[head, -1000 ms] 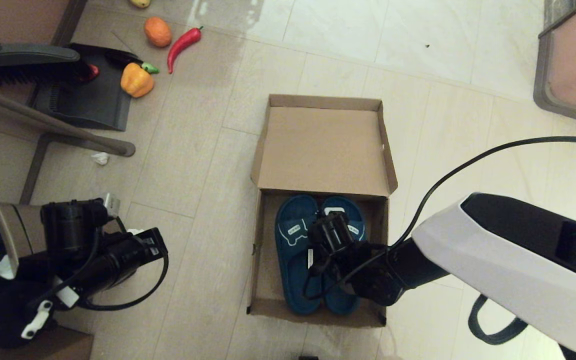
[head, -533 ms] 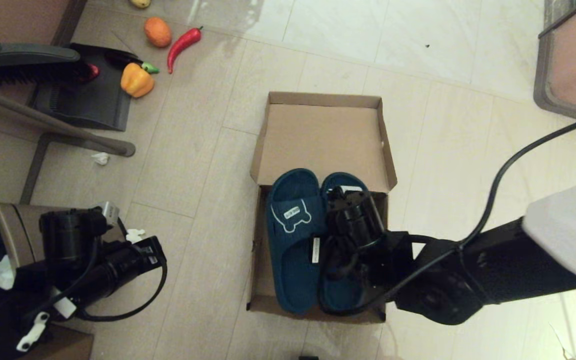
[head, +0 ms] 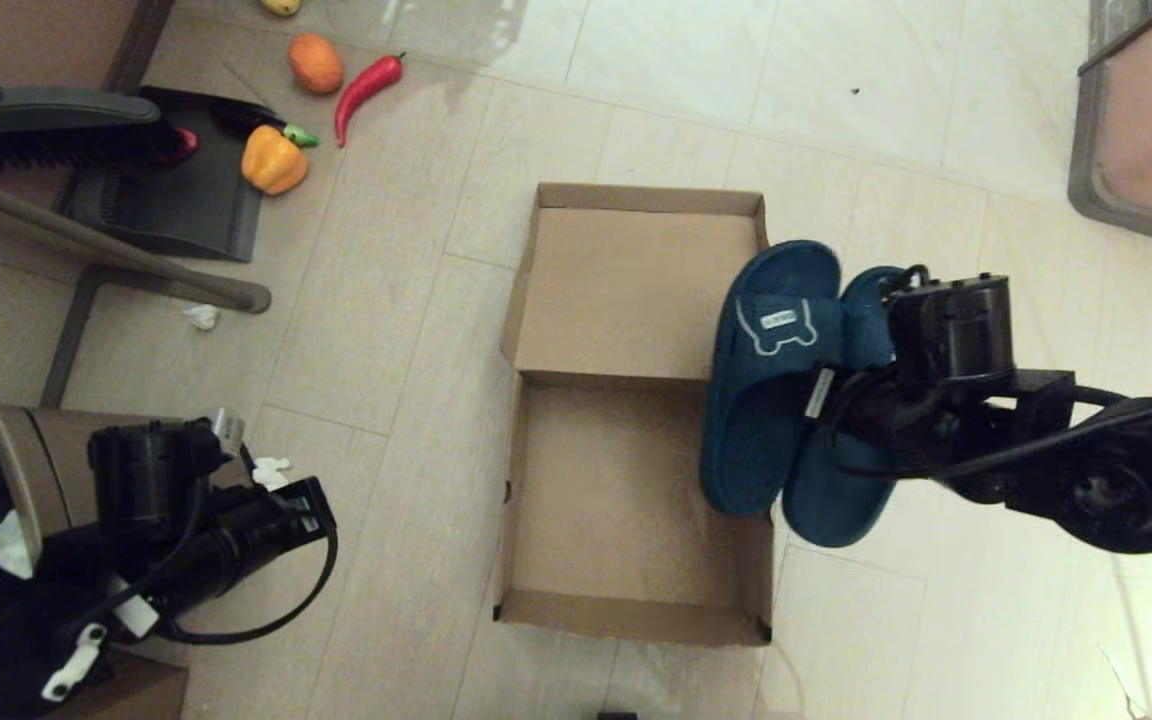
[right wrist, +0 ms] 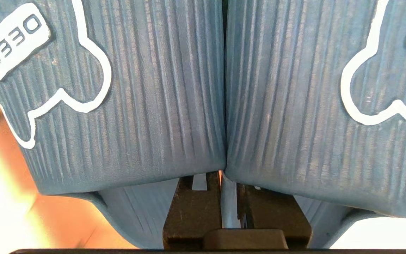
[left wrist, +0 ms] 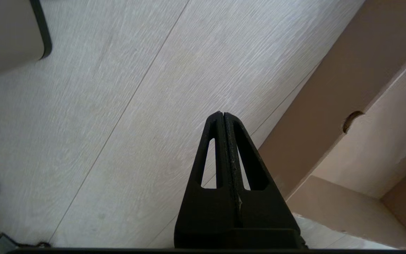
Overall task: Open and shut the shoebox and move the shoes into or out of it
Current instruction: Put the shoes out of the shoe box
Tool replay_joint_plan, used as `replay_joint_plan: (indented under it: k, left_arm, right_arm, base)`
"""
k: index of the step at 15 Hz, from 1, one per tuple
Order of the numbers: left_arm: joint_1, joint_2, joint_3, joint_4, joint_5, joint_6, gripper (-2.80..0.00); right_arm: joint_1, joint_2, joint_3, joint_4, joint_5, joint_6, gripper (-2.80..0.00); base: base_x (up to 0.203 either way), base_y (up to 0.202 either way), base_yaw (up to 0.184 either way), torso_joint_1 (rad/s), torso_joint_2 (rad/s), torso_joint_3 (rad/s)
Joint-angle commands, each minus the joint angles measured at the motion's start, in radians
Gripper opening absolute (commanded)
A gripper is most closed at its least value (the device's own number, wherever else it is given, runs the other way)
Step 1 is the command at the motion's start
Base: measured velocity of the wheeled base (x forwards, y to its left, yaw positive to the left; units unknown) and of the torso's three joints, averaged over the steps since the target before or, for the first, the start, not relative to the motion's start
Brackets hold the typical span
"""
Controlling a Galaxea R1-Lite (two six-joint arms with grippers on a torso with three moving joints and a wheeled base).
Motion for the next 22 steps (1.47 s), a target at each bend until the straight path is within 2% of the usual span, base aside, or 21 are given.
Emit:
replay_joint_plan:
  k: [1, 3, 6, 9, 12, 13, 14, 17, 22]
  left_arm:
    - [0.001, 0.021, -0.007, -0.005, 0.000, -0.002, -2.80]
    - [0.001, 0.041, -0.032, -0.005, -0.002, -0.002, -2.80]
    - [0.002, 0.087, -0.078, -0.005, -0.003, -0.003, -2.80]
    - [0.005, 0.124, -0.115, -0.006, -0.002, -0.005, -2.80]
    - [0.013, 0.132, -0.136, -0.005, -0.002, -0.007, -2.80]
    - [0.027, 0.134, -0.138, -0.005, -0.005, -0.007, -2.80]
    - [0.043, 0.137, -0.138, -0.006, -0.007, -0.007, -2.80]
    - [0.081, 0.138, -0.132, -0.006, -0.010, -0.010, -2.80]
    - [0.096, 0.146, -0.138, -0.007, -0.026, -0.025, -2.80]
  right_arm:
    - [-0.128, 0.006, -0.007, -0.003, 0.002, 0.002, -2.80]
    - [-0.258, 0.026, -0.002, -0.003, 0.018, 0.003, -2.80]
    - [-0.401, 0.082, 0.022, -0.003, 0.074, 0.003, -2.80]
    - [-0.445, 0.228, 0.061, -0.017, 0.141, 0.004, -2.80]
    - [-0.443, 0.367, 0.065, -0.136, 0.173, -0.016, -2.80]
    - [-0.442, 0.403, 0.061, -0.177, 0.176, -0.041, -2.17]
    - [-0.442, 0.429, 0.054, -0.200, 0.178, -0.066, 0.00]
    - [-0.442, 0.487, 0.023, -0.212, 0.180, -0.084, 0.00]
    - [-0.429, 0.431, 0.093, -0.213, 0.173, -0.087, 0.00]
  base:
    - [0.000, 0.000, 0.000, 0.000, 0.00, 0.000]
    - [0.000, 0.000, 0.000, 0.000, 0.00, 0.000]
    - [0.000, 0.000, 0.000, 0.000, 0.00, 0.000]
    - [0.000, 0.000, 0.000, 0.000, 0.00, 0.000]
    - [0.000, 0.000, 0.000, 0.000, 0.00, 0.000]
    - [0.000, 0.000, 0.000, 0.000, 0.00, 0.000]
    - [0.000, 0.000, 0.000, 0.000, 0.00, 0.000]
    - [0.000, 0.000, 0.000, 0.000, 0.00, 0.000]
    - [0.000, 0.000, 0.000, 0.000, 0.00, 0.000]
